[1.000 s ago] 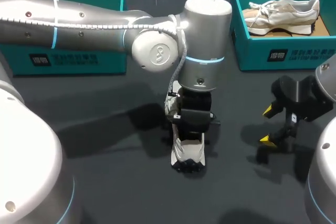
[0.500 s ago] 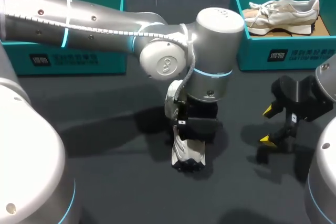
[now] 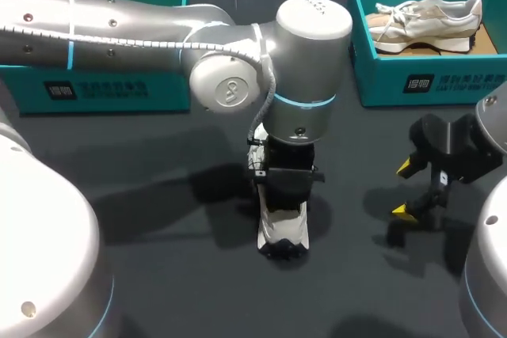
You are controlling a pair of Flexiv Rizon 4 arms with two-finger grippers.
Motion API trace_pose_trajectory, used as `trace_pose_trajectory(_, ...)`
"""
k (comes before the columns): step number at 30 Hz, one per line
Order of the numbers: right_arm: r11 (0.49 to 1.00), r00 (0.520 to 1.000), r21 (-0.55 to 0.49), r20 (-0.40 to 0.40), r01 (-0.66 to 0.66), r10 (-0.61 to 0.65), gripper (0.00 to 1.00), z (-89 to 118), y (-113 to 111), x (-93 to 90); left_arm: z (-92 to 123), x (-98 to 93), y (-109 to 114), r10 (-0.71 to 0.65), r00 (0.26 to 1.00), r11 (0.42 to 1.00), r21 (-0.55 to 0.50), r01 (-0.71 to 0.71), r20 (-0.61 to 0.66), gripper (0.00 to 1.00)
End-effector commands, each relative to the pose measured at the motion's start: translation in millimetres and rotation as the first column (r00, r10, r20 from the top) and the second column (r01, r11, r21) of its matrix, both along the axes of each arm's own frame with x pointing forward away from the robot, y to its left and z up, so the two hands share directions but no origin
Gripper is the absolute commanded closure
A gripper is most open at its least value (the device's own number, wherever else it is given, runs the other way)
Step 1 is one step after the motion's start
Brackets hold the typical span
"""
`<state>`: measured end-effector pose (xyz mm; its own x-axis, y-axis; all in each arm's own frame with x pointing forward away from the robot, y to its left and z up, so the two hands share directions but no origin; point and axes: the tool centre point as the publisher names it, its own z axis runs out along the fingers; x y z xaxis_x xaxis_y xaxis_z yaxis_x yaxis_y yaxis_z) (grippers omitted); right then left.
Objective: Take the shoe out of the shoebox, open the shoe tongue, remove and reinsert the insole, then place the shoe into the shoebox
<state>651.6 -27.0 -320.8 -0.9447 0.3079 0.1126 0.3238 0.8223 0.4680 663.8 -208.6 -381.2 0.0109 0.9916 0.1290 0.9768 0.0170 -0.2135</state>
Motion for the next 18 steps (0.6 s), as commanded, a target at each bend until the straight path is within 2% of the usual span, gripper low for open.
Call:
trace_pose_trajectory(1, 1.000, 1.000, -0.002, 0.003, 0.002, -0.002, 0.00, 0, 0, -2.6, -7, 2.0, -12, -0.041, 0.999, 0.993, 0.108, 0.042, -0.008, 1.00)
trace_pose_trajectory(6, 1.000, 1.000, -0.002, 0.003, 0.002, -0.002, 0.00, 0, 0, -2.6, -34, 1.5, -15, -0.014, 1.000, 0.988, 0.156, 0.014, 0.000, 1.00)
trace_pose_trajectory(11, 1.000, 1.000, -0.002, 0.003, 0.002, -0.002, 0.00, 0, 0, -2.6, -46, 2.5, -18, 0.046, 0.999, 0.992, 0.114, -0.047, 0.010, 1.00)
trace_pose_trajectory(18, 1.000, 1.000, -0.002, 0.003, 0.002, -0.002, 0.00, 0, 0, -2.6, -7, 6.2, -17, 0.078, 0.995, 0.997, -0.004, -0.078, 0.057, 1.00)
